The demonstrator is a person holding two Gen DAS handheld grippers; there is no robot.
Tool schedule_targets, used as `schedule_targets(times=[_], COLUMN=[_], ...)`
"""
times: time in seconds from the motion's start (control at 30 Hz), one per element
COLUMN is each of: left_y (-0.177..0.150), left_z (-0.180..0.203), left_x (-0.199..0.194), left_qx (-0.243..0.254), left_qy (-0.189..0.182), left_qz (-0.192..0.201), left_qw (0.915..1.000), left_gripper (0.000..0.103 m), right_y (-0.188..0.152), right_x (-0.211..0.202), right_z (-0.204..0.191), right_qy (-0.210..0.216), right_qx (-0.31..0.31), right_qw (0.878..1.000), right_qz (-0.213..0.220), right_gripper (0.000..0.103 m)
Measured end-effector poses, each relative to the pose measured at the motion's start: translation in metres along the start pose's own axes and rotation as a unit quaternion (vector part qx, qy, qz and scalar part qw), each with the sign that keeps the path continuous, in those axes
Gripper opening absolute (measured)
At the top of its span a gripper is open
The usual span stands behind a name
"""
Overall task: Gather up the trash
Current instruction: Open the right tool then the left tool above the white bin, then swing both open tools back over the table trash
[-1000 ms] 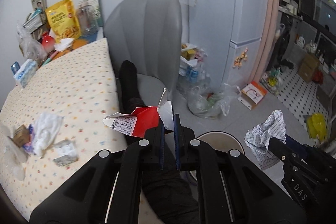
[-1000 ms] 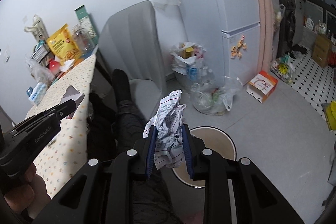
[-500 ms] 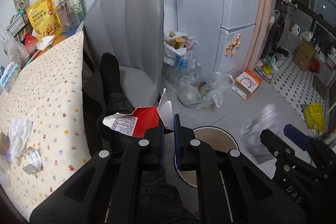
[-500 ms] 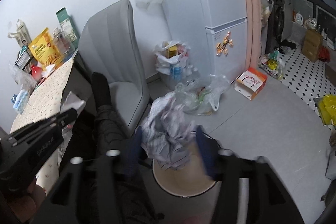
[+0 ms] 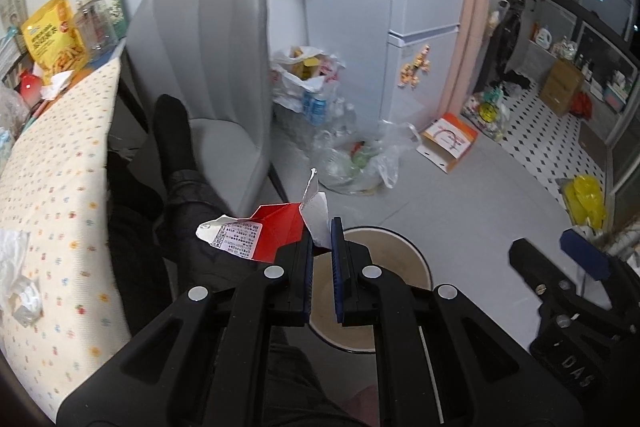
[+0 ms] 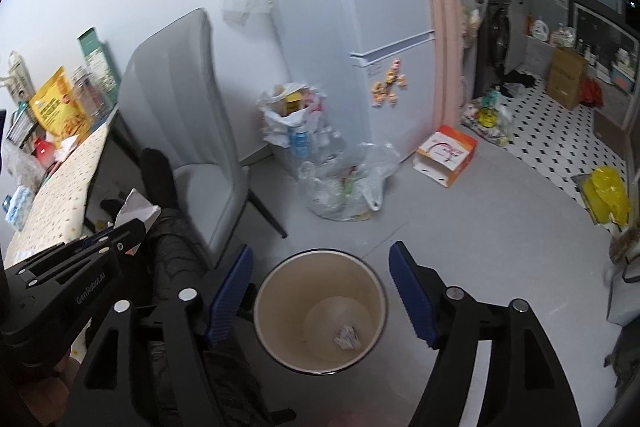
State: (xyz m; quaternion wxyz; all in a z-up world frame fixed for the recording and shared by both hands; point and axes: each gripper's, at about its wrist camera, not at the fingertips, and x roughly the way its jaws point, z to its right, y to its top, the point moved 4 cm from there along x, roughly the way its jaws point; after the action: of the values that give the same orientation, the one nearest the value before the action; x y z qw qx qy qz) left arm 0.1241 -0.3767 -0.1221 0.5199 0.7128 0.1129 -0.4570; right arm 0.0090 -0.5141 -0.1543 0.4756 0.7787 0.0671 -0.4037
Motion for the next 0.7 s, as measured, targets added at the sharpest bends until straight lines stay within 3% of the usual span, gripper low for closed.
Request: schedule_targets(times=[0.3, 0.33, 0.37, 0.43, 0.7], left_y=[-0.002, -0.002, -0.002, -0.002, 0.008], left_z=[0.033, 0.034, 0.035, 0.033, 0.004], left_x=[0.013, 0.015, 0.017, 0.018, 0.005], left_qx=[0.013, 0.015, 0.015, 0.006, -0.019], left_qy=[-0.043, -0.048, -0.05, -0.062, -0.037], left_qz=[-0.023, -0.028, -0.031, -0.028, -0.002], left_qw=[0.9987, 0.9984, 0.9982, 0.9977, 0.9991], left_gripper=[0.011, 0.02, 0.037, 0.063, 0.088], right_y=[0.0, 0.0, 0.0, 0.0, 0.0], right_x=[-0.001, -0.001, -0.001, 0.001, 0.001], right_z=[0.043, 0.044, 0.044, 0.044, 0.036], right_qy=[-0.033, -0.033, -0.034, -0.036, -0.037], right_qx=[0.034, 0.035, 0.036, 0.037, 0.035], right_qw=[0.999, 0.999, 0.999, 0.999, 0.999], right_qz=[0.003, 0.004, 0.006, 0.007, 0.014], right_gripper=[0.075, 0.075, 0.077, 0.077, 0.084])
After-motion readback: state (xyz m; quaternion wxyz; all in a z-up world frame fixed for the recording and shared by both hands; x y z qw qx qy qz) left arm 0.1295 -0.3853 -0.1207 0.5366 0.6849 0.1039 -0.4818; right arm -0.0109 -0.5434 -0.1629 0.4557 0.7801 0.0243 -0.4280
